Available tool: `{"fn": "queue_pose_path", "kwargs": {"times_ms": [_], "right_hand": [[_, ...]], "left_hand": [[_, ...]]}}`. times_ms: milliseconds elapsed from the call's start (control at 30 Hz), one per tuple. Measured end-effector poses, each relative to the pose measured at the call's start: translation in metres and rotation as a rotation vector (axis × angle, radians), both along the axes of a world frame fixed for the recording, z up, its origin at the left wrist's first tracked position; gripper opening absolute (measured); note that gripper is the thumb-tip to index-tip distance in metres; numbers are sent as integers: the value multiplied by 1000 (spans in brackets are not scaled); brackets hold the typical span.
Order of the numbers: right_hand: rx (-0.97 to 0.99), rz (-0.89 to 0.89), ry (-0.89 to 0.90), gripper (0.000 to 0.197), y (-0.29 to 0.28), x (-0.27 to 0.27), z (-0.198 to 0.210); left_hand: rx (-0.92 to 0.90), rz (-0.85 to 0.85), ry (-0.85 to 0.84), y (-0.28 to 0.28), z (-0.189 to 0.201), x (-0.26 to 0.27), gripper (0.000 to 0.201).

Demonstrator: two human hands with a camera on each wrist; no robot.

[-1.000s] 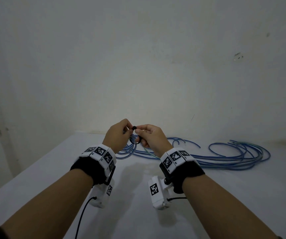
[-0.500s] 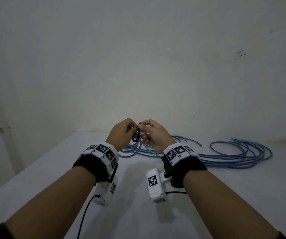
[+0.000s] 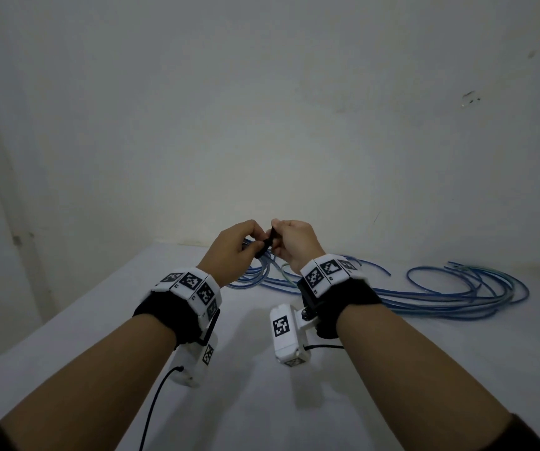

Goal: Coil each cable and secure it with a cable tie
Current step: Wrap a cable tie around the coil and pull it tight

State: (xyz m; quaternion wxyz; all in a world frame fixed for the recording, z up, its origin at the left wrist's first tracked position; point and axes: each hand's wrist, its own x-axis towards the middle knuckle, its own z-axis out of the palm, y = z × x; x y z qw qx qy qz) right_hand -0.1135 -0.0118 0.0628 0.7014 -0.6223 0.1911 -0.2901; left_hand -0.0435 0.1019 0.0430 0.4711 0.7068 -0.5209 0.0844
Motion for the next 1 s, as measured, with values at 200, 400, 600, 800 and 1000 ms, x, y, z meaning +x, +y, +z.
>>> {"fn": "queue_pose_path", "kwargs": {"times_ms": [200,400,600,800,1000], "right_hand": [[-58,155,-22,15,6,-5,-4],[-146,-61,68,20,0,1,-2],[-159,-171,59,21,2,7,4],[-23,91,0,16,10,-2,5],[-133,5,85,22,4,0,4]], "left_hand": [[-56,107,128,0,-2,12,10],[-30,14,7,-2,-6,0,10],[-40,-10,18,0,-1,-1,11],[-51,64,52,0,0,4,14],[2,32,50,0,-2,2,11]]}}
